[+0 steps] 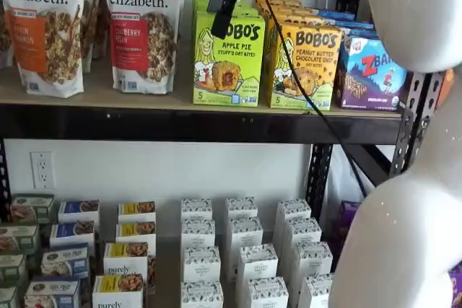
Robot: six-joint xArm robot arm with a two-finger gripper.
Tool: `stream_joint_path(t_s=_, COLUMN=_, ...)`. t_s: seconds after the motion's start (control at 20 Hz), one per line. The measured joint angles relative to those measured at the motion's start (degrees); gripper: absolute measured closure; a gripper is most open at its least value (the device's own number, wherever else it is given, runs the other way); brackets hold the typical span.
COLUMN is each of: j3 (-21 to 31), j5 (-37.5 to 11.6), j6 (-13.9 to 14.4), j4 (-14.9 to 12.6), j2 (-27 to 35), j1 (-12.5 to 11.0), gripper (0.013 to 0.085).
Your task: Pick the green box on the top shelf, the fourth from the left
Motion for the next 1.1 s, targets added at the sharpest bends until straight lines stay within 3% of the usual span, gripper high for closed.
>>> stream_joint_path(t_s=1.1, j3=-1.8, j5=3.4, j6=1.5, j4=-2.9, j2=2.5, j1=2.0, gripper=0.013)
